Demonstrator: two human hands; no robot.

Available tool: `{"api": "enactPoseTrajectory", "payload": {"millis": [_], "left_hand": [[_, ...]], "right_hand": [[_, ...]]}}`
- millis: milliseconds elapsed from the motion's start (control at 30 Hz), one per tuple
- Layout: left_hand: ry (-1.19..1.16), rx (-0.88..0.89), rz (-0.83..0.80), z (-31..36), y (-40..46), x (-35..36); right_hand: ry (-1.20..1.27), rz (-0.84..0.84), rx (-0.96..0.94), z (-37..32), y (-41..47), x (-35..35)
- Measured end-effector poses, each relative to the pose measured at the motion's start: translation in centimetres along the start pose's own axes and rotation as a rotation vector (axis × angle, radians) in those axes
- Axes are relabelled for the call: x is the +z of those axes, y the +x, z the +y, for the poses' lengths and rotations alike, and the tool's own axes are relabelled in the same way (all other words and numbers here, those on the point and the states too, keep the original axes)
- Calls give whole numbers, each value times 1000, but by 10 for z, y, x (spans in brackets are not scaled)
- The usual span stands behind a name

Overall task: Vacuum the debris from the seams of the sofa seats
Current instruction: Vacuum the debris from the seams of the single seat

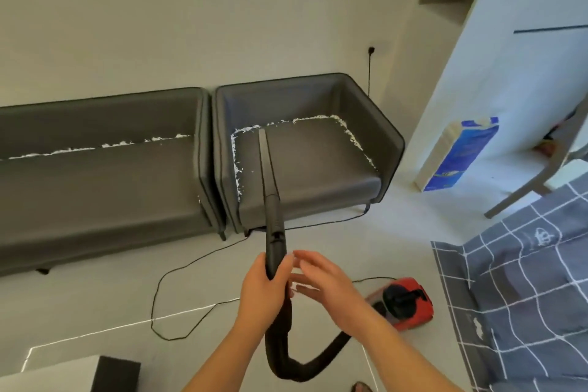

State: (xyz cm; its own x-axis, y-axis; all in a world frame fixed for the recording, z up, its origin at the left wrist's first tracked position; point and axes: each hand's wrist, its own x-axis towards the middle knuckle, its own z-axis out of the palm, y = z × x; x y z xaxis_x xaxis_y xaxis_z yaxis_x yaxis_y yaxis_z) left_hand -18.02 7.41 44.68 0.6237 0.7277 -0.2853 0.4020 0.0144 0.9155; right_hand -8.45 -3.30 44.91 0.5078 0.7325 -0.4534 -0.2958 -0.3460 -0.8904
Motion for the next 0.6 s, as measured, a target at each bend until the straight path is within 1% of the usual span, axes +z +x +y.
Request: {"api": "enactPoseTrajectory", "payload": {"millis": [67,133,233,300,367,433,533,600], "left_hand": [[-25,-3,57,14,4,-4],[-41,13,65,30,11,-3],[-13,24,83,57,29,6],[23,83,89,74,43,12],[61,132,60,90,58,21],[73,140,53,105,73,35],[53,143,27,123,94,58],[61,139,-22,134,107,73]], "right_hand": [[14,-48,-31,-9,0,9],[51,-76,-54,-22,3,15],[74,-82,-87,-39,9,8],[61,-75,-117,-49,16,-3],[74,-60,-129,-58,25,-15],[119,-31,-130,-66,36,-27],[181,50,-119,-80,56,-46],[196,122,-81,-91,69,-61]]}}
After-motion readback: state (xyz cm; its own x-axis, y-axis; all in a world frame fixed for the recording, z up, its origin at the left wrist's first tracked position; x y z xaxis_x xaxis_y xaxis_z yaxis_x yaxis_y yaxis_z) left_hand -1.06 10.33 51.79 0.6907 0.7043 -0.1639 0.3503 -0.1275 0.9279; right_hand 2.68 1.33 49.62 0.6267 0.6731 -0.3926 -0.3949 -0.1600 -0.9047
